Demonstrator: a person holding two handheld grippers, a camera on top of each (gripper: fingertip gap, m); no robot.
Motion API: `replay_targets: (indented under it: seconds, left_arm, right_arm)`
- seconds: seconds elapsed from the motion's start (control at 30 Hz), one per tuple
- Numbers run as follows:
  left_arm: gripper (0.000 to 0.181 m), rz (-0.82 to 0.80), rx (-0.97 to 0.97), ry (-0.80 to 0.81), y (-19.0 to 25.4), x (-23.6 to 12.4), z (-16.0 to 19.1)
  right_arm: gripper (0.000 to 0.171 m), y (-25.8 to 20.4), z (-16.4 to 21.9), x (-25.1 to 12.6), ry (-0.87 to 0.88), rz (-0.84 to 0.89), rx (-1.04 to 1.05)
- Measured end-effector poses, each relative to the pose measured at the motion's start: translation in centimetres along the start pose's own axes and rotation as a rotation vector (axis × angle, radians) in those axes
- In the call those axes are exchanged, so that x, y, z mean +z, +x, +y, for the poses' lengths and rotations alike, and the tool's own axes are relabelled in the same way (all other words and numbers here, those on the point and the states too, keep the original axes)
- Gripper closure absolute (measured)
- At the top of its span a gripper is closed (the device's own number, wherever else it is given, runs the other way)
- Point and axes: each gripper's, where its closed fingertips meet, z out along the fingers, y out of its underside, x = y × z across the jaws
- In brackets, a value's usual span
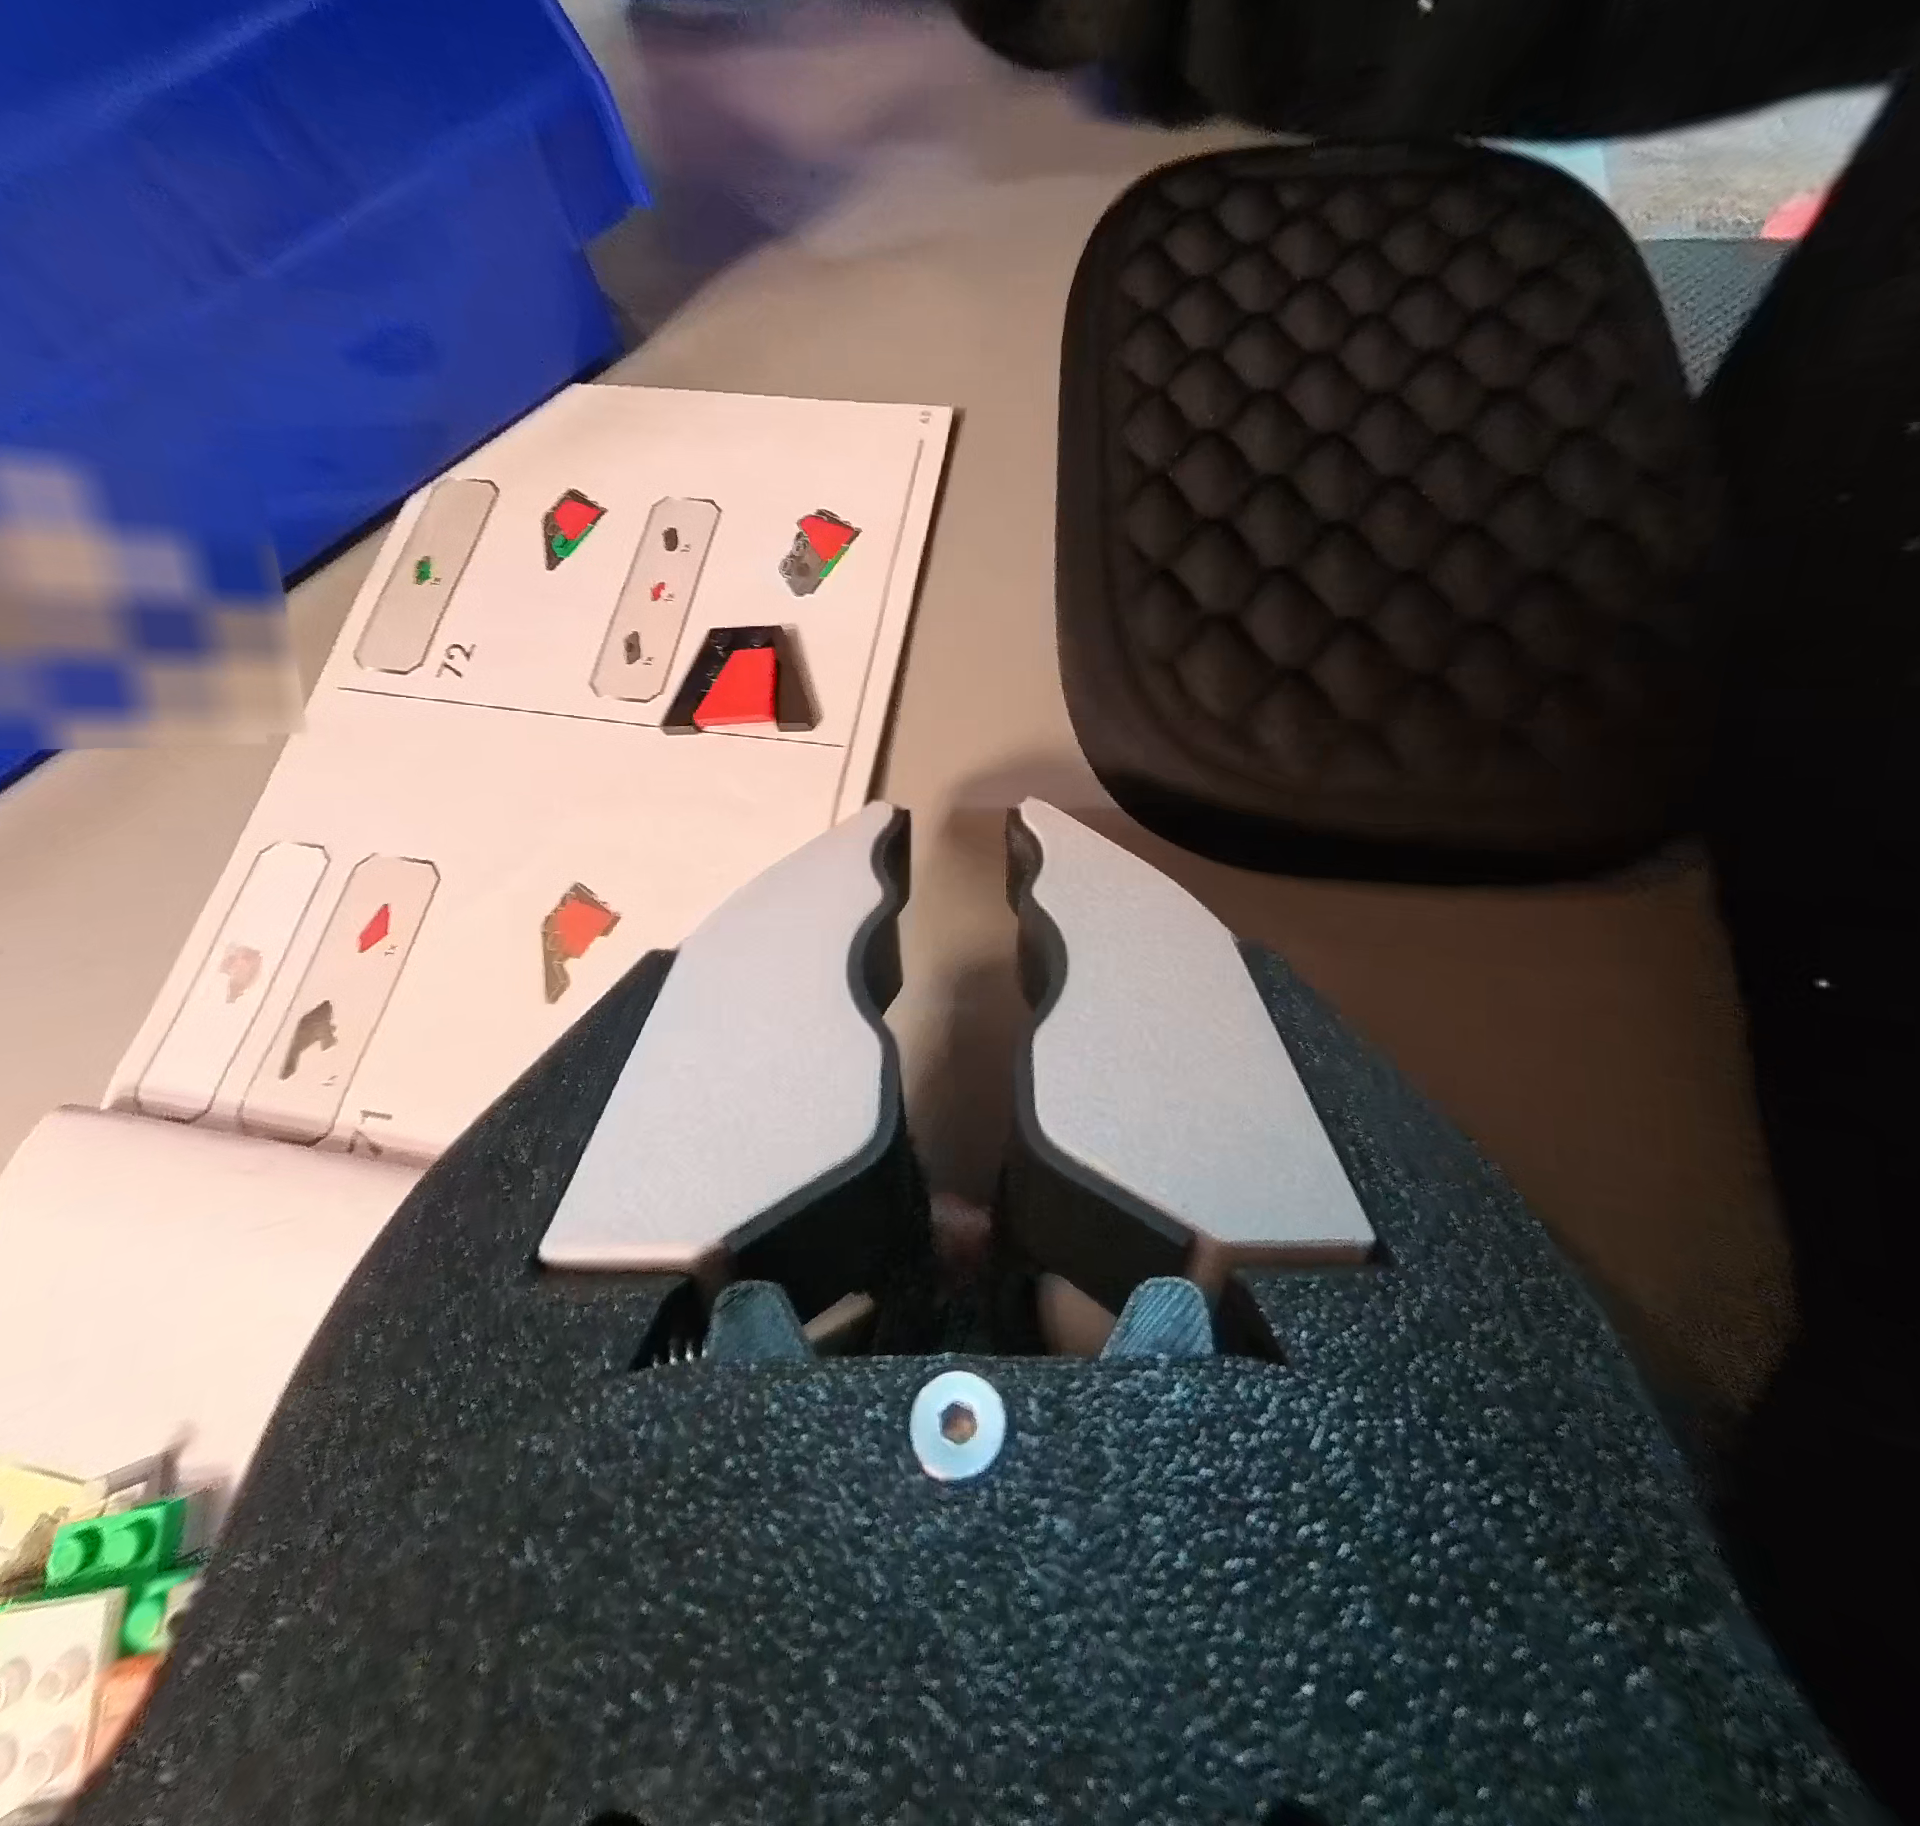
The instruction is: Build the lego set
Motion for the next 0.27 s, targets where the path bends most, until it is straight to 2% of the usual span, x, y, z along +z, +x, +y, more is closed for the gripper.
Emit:
replay_targets:
  seconds: [0.13,0.2,0.27]
  left_arm:
    - [0.162,-0.119,-0.022,0.134,-1.4,-1.3,-1.3]
    - [0.152,-0.221,-0.035,0.282,-2.5,-2.9,-2.8]
    - [0.144,-0.327,-0.063,0.449,-3.6,-5.0,-4.7]
  right_arm:
    - [0.160,-0.8,-4.6,-7.6,0.365,0.115,0.104]
    - [0.161,-4.6,-8.0,-12.9,0.667,0.041,0.166]
    - [0.161,-9.6,-10.3,-17.3,0.941,-0.119,0.229]
